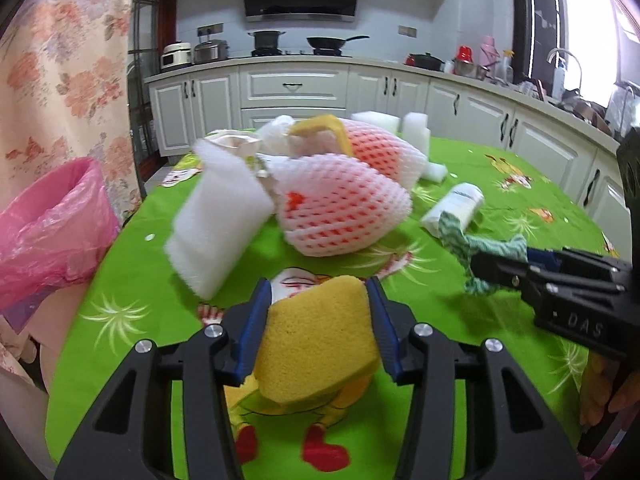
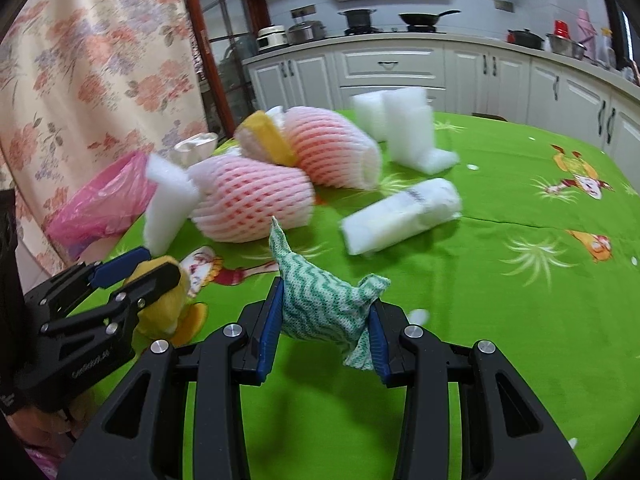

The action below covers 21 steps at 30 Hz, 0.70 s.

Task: Collect trash
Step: 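Carry cloth and sponge over the wastebasket and open both tools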

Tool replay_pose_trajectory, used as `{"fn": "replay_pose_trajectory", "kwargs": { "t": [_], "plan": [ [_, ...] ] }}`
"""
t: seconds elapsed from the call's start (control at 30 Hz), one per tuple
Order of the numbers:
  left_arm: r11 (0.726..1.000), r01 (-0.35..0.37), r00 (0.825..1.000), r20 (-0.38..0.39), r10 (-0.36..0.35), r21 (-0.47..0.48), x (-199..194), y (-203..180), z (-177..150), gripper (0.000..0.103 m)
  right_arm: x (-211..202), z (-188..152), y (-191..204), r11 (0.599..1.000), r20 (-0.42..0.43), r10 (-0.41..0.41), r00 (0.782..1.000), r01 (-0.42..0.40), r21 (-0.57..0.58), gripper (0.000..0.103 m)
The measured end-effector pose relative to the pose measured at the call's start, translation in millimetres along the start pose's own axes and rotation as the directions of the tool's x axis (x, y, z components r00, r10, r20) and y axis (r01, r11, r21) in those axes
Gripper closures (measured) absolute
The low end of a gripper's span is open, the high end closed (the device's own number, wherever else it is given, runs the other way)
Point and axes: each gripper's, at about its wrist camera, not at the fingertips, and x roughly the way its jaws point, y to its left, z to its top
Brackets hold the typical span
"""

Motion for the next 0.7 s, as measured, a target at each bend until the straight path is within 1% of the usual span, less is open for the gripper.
{"fn": "replay_pose_trajectory", "kwargs": {
  "t": [0.17,0.4,0.53,0.7],
  "plan": [
    [0.999,-0.018,1.000,0.018,0.019,-0.039,-6,19,1,0.056,5,0,29,0.997,-0.017,0.050,0.999,-0.050,-0.062,0.065],
    [0.995,-0.050,0.998,0.045,0.054,-0.087,-17,47,4,0.056,16,4,63,0.986,-0.043,0.091,0.995,-0.096,-0.138,0.065],
    [0.989,-0.079,0.995,0.052,0.086,-0.124,-25,68,5,0.056,22,11,84,0.973,-0.046,0.123,0.991,-0.130,-0.192,0.065],
    [0.979,-0.126,0.988,0.071,0.139,-0.163,-41,97,8,0.056,31,27,108,0.959,-0.040,0.167,0.985,-0.172,-0.228,0.065]
  ]
}}
